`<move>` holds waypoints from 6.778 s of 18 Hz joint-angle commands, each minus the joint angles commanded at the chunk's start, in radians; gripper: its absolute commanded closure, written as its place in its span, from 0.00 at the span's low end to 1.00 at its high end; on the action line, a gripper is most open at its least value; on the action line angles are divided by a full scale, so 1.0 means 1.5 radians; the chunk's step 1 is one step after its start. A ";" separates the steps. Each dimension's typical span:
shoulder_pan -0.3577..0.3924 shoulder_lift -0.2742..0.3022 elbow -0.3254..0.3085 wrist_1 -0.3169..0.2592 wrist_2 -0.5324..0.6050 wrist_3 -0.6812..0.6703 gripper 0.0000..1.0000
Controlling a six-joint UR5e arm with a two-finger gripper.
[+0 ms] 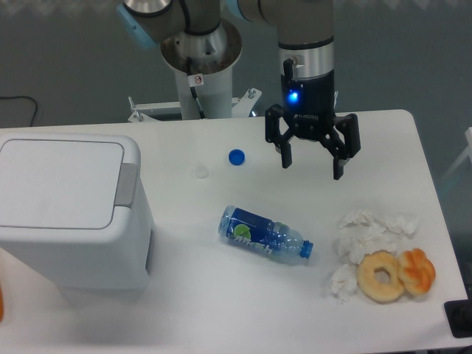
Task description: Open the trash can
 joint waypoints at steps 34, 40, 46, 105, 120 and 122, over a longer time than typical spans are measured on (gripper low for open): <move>-0.013 0.021 0.006 -0.003 -0.061 -0.236 0.00; -0.018 0.022 0.015 -0.002 -0.141 -0.296 0.00; -0.022 0.024 0.023 -0.002 -0.212 -0.425 0.00; -0.162 -0.023 -0.031 -0.004 -0.277 -0.551 0.00; -0.162 -0.027 -0.031 -0.005 -0.275 -0.551 0.00; -0.160 -0.027 -0.030 -0.005 -0.276 -0.551 0.00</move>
